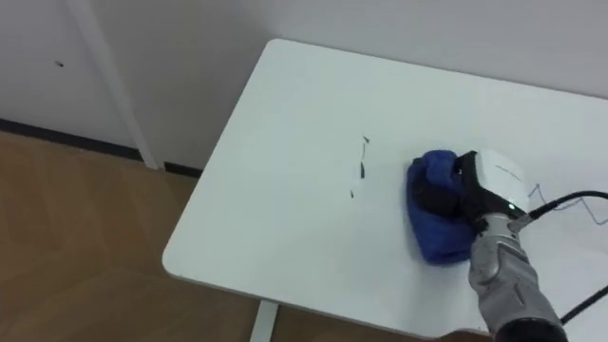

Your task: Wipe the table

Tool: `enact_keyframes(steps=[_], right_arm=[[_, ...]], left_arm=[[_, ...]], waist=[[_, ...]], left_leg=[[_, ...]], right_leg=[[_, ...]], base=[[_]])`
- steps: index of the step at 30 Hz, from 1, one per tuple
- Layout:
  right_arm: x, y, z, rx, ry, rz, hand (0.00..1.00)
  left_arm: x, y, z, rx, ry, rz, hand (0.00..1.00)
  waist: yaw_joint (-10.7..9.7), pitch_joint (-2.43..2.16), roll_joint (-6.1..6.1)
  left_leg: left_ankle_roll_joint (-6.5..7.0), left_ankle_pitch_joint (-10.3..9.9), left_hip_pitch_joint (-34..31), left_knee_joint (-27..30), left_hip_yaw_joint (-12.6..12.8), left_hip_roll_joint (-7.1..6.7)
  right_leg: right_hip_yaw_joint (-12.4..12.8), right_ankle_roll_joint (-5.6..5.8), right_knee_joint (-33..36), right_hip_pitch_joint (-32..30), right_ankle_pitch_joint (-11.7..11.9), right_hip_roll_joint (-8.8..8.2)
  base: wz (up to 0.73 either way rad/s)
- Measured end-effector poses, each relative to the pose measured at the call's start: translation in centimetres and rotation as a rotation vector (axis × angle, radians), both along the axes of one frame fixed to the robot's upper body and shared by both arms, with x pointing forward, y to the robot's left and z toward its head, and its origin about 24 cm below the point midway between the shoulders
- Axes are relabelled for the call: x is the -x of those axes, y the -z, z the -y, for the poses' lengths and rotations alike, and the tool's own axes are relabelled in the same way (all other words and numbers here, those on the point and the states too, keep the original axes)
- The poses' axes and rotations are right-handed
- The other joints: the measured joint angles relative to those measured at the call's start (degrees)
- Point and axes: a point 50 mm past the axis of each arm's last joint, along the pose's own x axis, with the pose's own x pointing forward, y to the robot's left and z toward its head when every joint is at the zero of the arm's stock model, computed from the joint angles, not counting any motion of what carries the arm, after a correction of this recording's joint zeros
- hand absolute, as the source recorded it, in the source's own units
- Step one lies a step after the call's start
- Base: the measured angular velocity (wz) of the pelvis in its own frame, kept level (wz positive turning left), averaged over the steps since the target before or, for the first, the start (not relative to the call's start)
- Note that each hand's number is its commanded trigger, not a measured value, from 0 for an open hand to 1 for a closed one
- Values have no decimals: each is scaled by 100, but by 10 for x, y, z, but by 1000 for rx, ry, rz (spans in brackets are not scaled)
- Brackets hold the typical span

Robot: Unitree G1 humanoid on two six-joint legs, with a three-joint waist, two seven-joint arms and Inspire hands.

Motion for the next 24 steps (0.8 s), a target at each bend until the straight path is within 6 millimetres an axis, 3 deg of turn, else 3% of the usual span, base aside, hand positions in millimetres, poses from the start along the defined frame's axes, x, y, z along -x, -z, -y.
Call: enact_keyframes(steps=[3, 8, 13, 16, 19, 21, 24], right_arm=[[23, 9, 12, 8, 61, 5, 100], [48, 18, 24, 26, 129, -5, 100], [43, 15, 17, 82, 78, -29, 100], [26, 4, -2, 153, -36, -22, 100], [2, -11, -44, 191, -238, 25, 100], [-24, -24, -83, 187, -370, 70, 100], [-46, -39, -114, 175, -474, 102, 100]], left_arm=[[-1, 0, 0, -5, 2, 10, 0], [-2, -1, -2, -7, -4, 17, 0], [-9, -1, -1, 5, -22, 42, 0], [-17, -1, 0, 20, -46, 68, 0], [-23, 0, 2, 26, -52, 82, 0], [-26, 0, 6, 27, -38, 85, 0], [-25, 0, 4, 20, -37, 83, 0]], waist=[[-75, -23, -29], [-227, -19, -56], [-137, -21, -38], [-26, -15, -25], [213, 3, -34], [389, 46, -30], [626, 91, -100]], left_leg=[[0, 0, -1, 16, 5, -8], [-1, -1, 31, 72, -3, -22], [-15, -9, 80, 40, 130, 17], [-19, -7, 59, 35, 219, 29], [-33, 6, 88, 6, 294, 52], [-34, 6, 107, -3, 323, 62], [-35, 6, 60, -38, 256, 62]], right_leg=[[1, 0, 1, 11, 0, -10], [-40, -16, 7, 96, -42, -21], [107, -42, 69, 36, -75, 18], [205, -71, 147, -48, -32, 38], [260, -89, 168, -98, -4, 64], [273, -83, 186, -107, -11, 69], [169, -82, 108, -92, -11, 68]], base=[[4], [4], [-13], [-25], [-15], [0], [12]])
